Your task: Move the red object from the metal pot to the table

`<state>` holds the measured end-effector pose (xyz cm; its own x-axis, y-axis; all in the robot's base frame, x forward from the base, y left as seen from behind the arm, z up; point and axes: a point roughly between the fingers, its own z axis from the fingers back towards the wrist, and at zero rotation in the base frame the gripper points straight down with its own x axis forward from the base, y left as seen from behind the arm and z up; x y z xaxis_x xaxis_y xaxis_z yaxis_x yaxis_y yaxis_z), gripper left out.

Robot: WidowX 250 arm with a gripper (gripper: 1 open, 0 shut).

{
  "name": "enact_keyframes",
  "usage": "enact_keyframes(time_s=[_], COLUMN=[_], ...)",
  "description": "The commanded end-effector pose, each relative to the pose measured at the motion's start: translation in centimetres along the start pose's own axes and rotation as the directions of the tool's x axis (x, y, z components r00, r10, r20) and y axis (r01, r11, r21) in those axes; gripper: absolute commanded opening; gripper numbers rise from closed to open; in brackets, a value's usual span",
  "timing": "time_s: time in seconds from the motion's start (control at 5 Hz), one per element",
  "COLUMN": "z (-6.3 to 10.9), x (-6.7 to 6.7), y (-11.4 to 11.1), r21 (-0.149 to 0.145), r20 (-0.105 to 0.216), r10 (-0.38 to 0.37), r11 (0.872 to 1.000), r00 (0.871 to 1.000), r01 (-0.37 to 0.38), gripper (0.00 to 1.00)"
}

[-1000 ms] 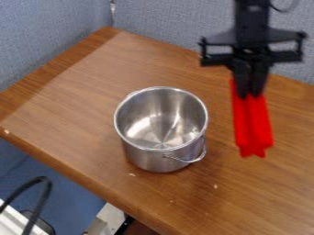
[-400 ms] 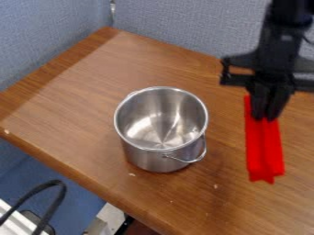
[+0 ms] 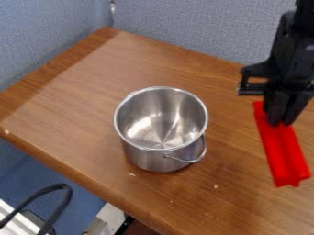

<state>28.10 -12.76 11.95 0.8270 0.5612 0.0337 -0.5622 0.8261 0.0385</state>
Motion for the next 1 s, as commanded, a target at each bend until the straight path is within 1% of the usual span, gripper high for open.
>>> enact_keyframes(time_s=[0.0,0.2,0.4,0.6,0.8], z=[1.1,1.5,2.1,1.6,0.7], x=[-0.6,-0.7,-0.8,-1.1,-0.8], y=[-0.4,0.0,0.9,1.1,1.0], r21=[-0.029,-0.047,-0.056,-0.047,-0.027], r20=[0.037,0.050,0.065,0.075,0.072], r10=[-0.038,-0.052,-0.084,-0.117,-0.114], r11=[0.999,0.997,0.995,0.992,0.993], r00=[0.999,0.997,0.994,0.990,0.991], r01=[0.040,0.054,0.088,0.121,0.117], gripper=[0.00,0.00,0.00,0.00,0.00])
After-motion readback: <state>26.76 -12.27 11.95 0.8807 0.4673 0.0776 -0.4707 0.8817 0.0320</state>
